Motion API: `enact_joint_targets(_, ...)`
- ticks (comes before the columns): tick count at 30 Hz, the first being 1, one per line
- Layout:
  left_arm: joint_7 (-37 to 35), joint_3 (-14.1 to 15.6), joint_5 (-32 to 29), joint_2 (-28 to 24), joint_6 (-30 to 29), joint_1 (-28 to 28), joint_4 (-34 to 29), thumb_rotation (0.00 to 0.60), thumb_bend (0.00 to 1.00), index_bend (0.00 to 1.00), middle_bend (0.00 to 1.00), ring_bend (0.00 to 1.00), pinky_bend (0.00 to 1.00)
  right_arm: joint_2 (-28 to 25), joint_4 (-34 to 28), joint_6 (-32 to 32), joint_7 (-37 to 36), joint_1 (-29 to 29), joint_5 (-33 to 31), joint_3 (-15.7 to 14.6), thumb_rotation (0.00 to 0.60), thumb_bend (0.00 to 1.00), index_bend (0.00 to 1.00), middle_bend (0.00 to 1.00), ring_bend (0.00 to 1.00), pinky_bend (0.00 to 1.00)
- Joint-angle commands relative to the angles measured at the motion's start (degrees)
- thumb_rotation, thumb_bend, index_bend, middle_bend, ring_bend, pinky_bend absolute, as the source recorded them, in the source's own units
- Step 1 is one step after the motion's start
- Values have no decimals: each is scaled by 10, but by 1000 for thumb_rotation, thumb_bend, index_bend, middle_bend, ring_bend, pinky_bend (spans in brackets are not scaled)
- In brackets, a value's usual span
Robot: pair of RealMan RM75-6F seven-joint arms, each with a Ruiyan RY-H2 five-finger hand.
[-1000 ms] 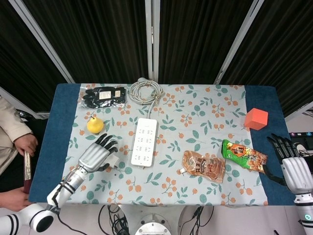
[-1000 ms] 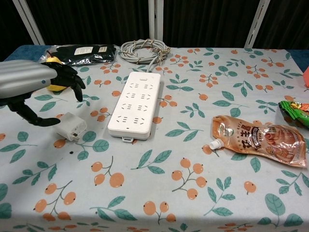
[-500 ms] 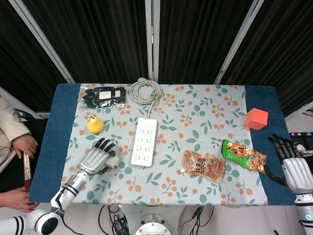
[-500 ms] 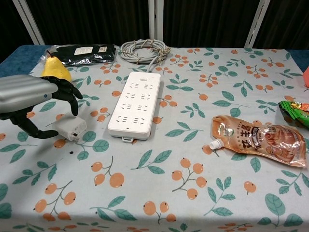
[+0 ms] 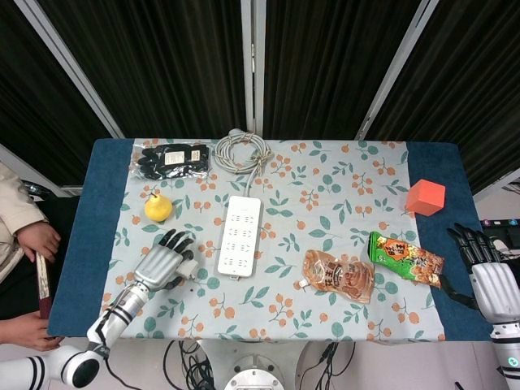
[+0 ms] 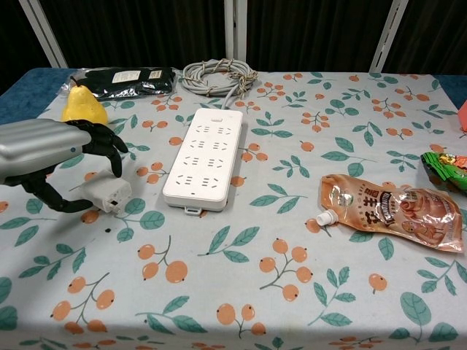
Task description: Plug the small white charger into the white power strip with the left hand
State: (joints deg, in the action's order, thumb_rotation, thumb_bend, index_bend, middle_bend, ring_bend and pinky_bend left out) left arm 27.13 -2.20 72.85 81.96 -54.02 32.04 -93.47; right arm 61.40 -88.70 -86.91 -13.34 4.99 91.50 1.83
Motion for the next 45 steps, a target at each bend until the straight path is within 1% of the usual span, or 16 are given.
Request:
enact_joint_targets(1, 0, -1, -8, 4, 5, 5, 6, 600, 272, 353, 109, 0, 0, 0, 0, -1, 0, -1, -1, 0, 600, 303, 0, 0, 0, 0)
enact_joint_targets(9, 2, -9, -42, 10, 27, 25, 21, 600, 275, 353, 109, 0, 0, 1, 3, -6, -3, -5, -2, -1, 600, 303, 0, 0, 0, 0)
enact_joint_targets(13, 1, -10, -51, 10, 28, 30, 22, 600, 275, 353, 109, 0, 0, 2, 6, -6, -6, -6, -3, -1, 600, 304, 0, 0, 0, 0)
enact_joint_targets(18, -10, -11, -37, 4, 3, 26, 10, 600, 275, 353, 109, 0, 0, 2, 8, -7, -8, -7, -3, -1, 600, 304, 0, 0, 0, 0)
enact_joint_targets(23, -23, -9, -18, -13, -22, 18, -18, 600, 278, 352, 115, 0, 0, 2, 9, -7, -10, -7, -2, 0, 600, 303, 0, 0, 0, 0)
enact_joint_targets(25, -29, -6, -6, -13, -31, 15, -20, 600, 290, 352, 140, 4, 0, 2, 9, -7, -10, -6, -2, 0, 600, 303, 0, 0, 0, 0)
enact_joint_targets(29, -47, 0, 12, -1, -44, 9, 0, 600, 302, 350, 221, 85, 0, 3, 12, -7, -13, -6, 0, -1, 600, 303, 0, 0, 0, 0)
enact_joint_targets(31, -59, 2, 15, 4, -45, 7, 13, 600, 301, 341, 236, 104, 0, 2, 12, -8, -14, -7, 0, -1, 600, 303, 0, 0, 0, 0)
enact_joint_targets(37, -94, 6, 27, 8, -46, 3, 37, 600, 304, 322, 254, 108, 0, 2, 13, -12, -16, -9, 0, -1, 600, 303, 0, 0, 0, 0)
enact_joint_targets(41, -125, 10, 39, 13, -49, -2, 51, 600, 307, 327, 307, 148, 7, 3, 14, -11, -15, -9, 0, -1, 600, 304, 0, 0, 0, 0)
enact_joint_targets(43, -147, 11, 49, 19, -51, -4, 64, 600, 310, 344, 346, 174, 12, 3, 13, -10, -14, -9, 0, -1, 600, 303, 0, 0, 0, 0)
enact_joint_targets(45, -163, 11, 56, 27, -52, -4, 80, 600, 313, 358, 362, 181, 15, 3, 12, -10, -13, -8, 0, -1, 600, 303, 0, 0, 0, 0)
